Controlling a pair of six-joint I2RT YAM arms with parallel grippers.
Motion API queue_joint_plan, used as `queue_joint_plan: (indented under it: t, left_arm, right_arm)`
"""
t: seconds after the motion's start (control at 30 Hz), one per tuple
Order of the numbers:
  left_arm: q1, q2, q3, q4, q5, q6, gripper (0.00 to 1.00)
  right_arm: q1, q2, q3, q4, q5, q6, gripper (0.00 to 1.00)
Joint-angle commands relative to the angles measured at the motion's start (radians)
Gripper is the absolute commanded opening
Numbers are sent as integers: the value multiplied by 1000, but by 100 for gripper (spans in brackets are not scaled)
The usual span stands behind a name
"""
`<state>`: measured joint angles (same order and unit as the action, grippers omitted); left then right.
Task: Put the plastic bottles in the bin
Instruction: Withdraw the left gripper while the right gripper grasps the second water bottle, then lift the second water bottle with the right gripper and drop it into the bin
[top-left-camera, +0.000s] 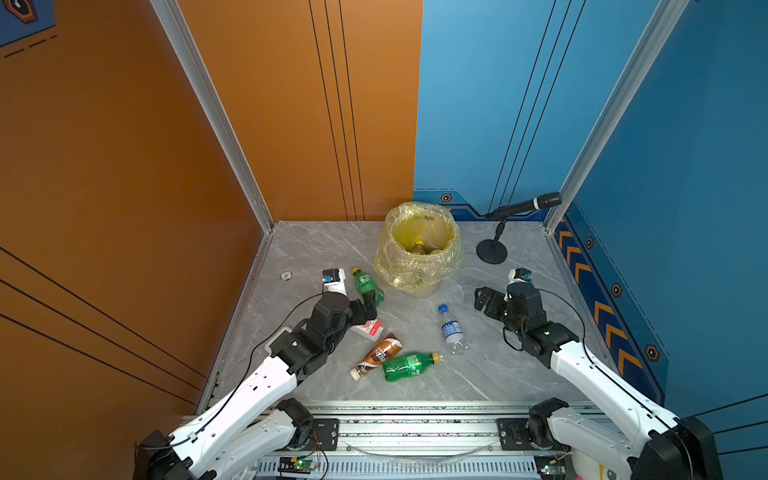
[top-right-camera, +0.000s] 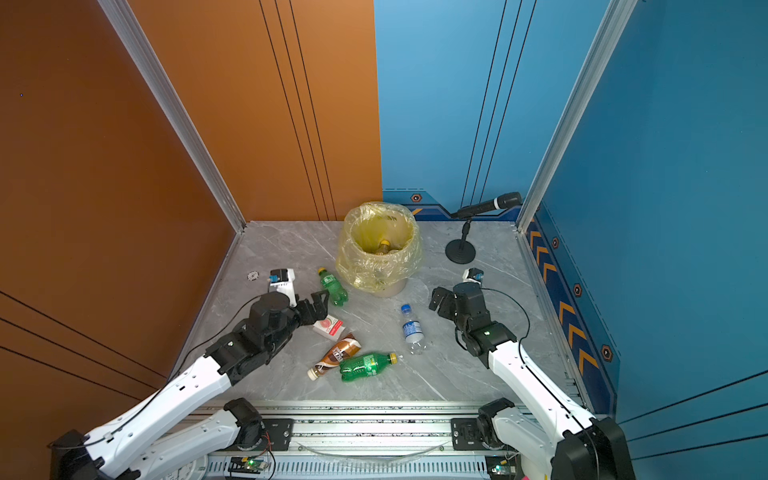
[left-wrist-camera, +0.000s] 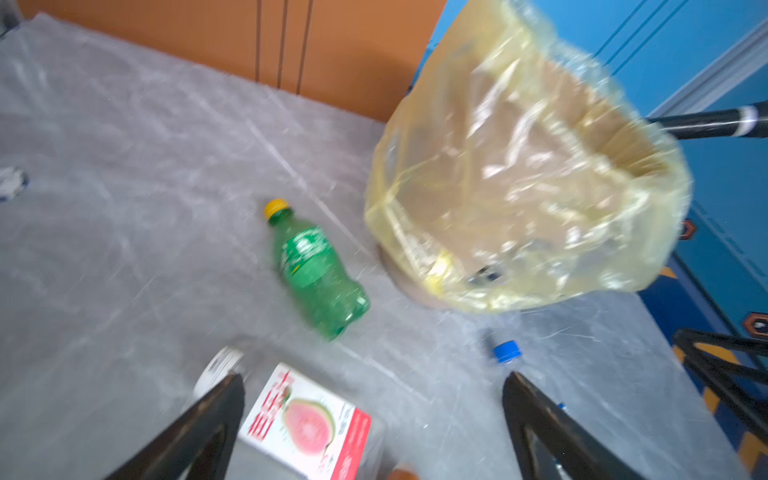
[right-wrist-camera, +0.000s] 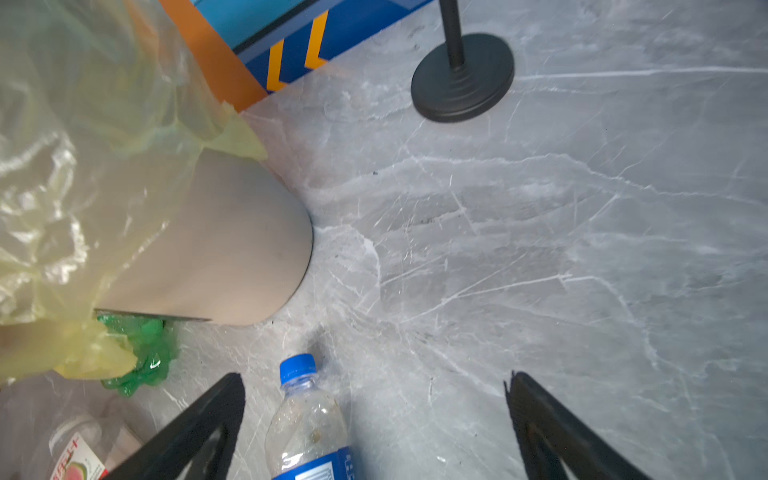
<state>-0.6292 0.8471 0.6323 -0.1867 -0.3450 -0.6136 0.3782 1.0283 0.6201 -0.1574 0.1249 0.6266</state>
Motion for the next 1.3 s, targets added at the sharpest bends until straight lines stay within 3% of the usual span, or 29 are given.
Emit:
queue_joint_plan:
  t: [0.0, 0.23, 0.43, 0.93, 1.27]
  left_arm:
    - [12, -78, -31, -68, -87, -71, 98]
    - [35, -94, -53, -102, -101, -70, 97]
    - [43, -109, -81, -101, -91, -87, 98]
    - [92, -181, -144, -128, -74, -123, 98]
    - [120, -189, -167, -128, -51, -140, 98]
  right_arm:
    - [63, 38, 28, -49, -8, 11, 100]
    - [230, 143, 27, -52, 55, 50, 100]
    - [306, 262, 53, -51, 109, 54, 99]
    - [365, 399, 59, -25, 185, 67, 60]
    - [363, 292, 38, -60, 257, 74, 51]
